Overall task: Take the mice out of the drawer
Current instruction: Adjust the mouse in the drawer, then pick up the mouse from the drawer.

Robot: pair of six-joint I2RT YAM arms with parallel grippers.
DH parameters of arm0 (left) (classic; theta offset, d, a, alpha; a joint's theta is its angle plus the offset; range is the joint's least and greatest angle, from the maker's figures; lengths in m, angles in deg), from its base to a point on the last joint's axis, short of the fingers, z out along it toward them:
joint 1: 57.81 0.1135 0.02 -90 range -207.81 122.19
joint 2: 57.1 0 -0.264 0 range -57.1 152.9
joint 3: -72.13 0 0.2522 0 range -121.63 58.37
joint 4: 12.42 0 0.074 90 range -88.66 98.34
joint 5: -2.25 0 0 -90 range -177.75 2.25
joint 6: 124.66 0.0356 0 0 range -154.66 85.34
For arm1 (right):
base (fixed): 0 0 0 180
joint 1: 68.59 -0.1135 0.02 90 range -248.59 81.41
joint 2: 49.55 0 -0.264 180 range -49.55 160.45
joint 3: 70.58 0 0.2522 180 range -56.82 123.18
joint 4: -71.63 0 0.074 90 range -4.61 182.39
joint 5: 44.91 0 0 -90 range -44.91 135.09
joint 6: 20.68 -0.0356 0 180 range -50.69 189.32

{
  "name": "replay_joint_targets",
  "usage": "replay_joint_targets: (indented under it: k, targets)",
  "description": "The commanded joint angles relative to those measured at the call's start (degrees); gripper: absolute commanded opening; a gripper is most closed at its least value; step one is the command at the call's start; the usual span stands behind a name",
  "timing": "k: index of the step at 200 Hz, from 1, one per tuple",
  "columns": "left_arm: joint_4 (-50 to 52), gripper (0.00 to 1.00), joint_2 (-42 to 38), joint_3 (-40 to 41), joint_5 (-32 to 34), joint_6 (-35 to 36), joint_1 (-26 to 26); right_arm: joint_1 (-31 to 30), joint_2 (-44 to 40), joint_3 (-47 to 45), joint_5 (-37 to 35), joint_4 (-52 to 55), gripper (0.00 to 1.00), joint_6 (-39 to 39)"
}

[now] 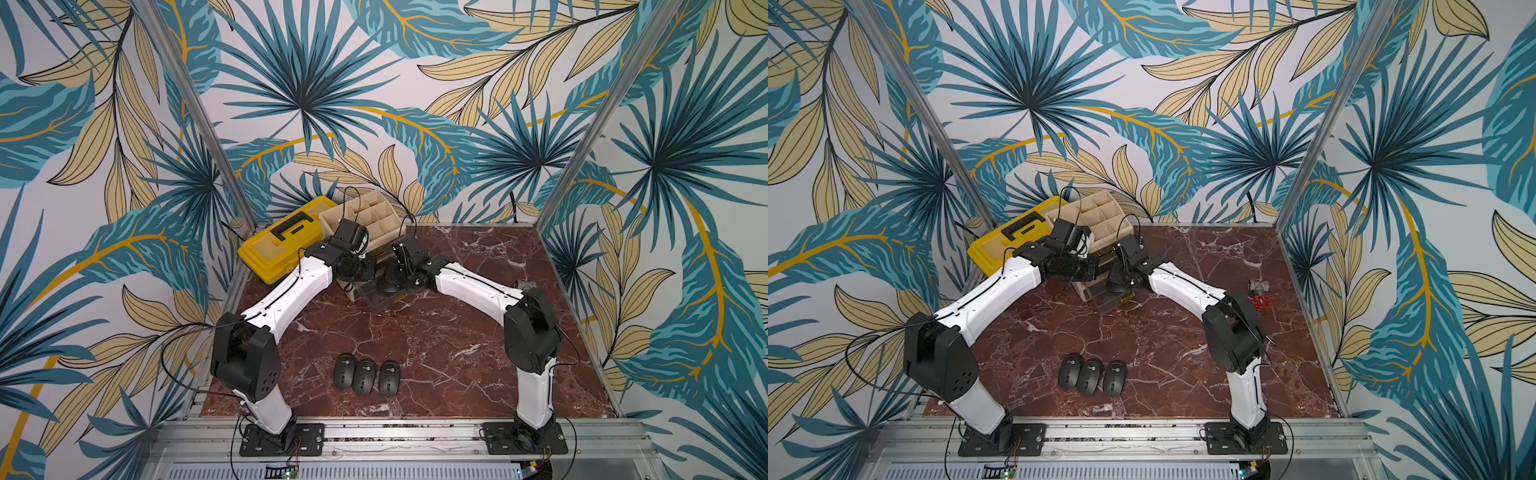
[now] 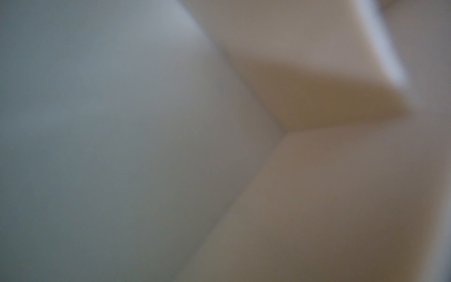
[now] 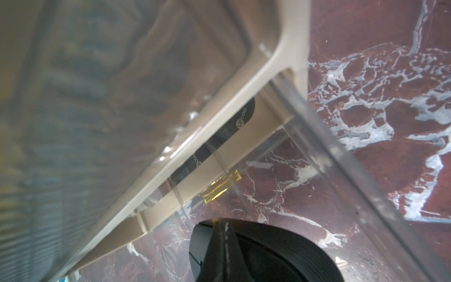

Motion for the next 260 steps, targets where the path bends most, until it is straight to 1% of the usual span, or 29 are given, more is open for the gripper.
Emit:
replay_joint_targets:
  k: [1, 39, 55, 73, 90, 96, 106, 113, 123, 132, 140, 151, 172, 177, 189, 213, 225, 231, 235, 260]
  targets:
    - [0.14, 0.00, 0.20, -2.44, -0.17, 2.21, 0.30, -0.17, 0.60, 1.39, 1.88, 5.14, 0.00, 3.29]
    - [0.66, 0.00, 0.72, -3.58, -0.78, 3.55, 0.33, -0.17, -0.43, 2.18, 4.66, 7.22, 0.00, 6.41]
    - [0.95, 0.00, 0.75, -4.14, -2.05, 5.10, 0.35, 0.10, -1.75, 1.76, 4.22, 7.52, 0.00, 7.01]
    - [1.51, 0.00, 0.63, -5.07, -4.48, 8.60, 0.19, 1.12, -6.03, -2.63, 3.56, 3.99, 0.00, 6.57]
    - [2.12, 0.00, 0.29, -5.77, -6.52, 12.70, 0.19, 2.76, -11.26, -8.15, 5.67, -0.56, 0.00, 6.00]
    - [2.43, 0.03, 0.28, -6.06, -7.40, 13.97, 0.26, 3.24, -12.81, -9.55, 6.47, -1.21, 0.00, 6.03]
    - [2.75, 0.11, 0.36, -6.42, -9.48, 16.04, 0.19, 3.82, -15.29, -11.77, 7.38, -1.72, 0.00, 6.29]
    - [2.95, 0.17, 0.47, -6.66, -9.95, 17.05, 0.10, 3.95, -16.92, -13.35, 7.79, -2.15, 0.00, 6.62]
    - [3.77, 0.21, 0.71, -7.13, -10.40, 18.65, -0.15, 4.00, -18.87, -15.53, 8.96, -2.83, 0.00, 6.98]
    - [4.53, 0.25, 0.93, -7.81, -9.52, 19.79, -0.62, 4.07, -20.89, -17.61, 9.84, -3.71, 0.00, 6.92]
    - [5.33, 0.28, 1.13, -8.53, -8.45, 20.88, -1.31, 4.07, -22.41, -20.05, 10.37, -4.48, 0.03, 6.62]
    - [6.12, 0.33, 1.16, -9.32, -7.00, 22.53, -2.51, 4.07, -24.68, -23.55, 10.44, -6.05, 0.04, 6.02]
    - [4.99, 0.45, 1.54, -9.93, -4.28, 26.49, -5.58, 4.39, -27.98, -30.07, 9.82, -9.99, 0.13, 4.25]
    - [5.17, 0.46, 2.04, -10.54, -3.57, 27.42, -6.26, 4.43, -28.56, -31.42, 9.81, -10.13, 0.14, 3.48]
    - [7.20, 0.46, 3.96, -13.24, -3.37, 28.81, -7.14, 4.55, -30.19, -35.02, 9.12, -15.08, 0.14, 1.28]
    - [10.52, 0.52, 8.03, -18.27, -3.04, 31.75, -7.61, 4.92, -33.18, -45.18, 7.44, -26.64, 0.14, -6.98]
    - [12.37, 0.53, 9.91, -20.41, -2.55, 33.66, -7.59, 4.87, -33.46, -49.73, 6.91, -34.20, 0.08, -11.05]
    - [13.20, 0.56, 10.83, -21.52, -2.12, 34.58, -7.62, 4.92, -33.31, -51.66, 6.39, -37.11, 0.05, -12.69]
    - [13.96, 0.56, 11.51, -22.22, -1.60, 35.31, -7.63, 4.84, -33.11, -52.59, 6.04, -38.68, 0.00, -13.47]
    - [20.60, 0.57, 16.44, -28.91, 0.49, 39.13, -7.64, 4.84, -29.89, -55.35, 5.71, -46.67, 0.00, -17.70]
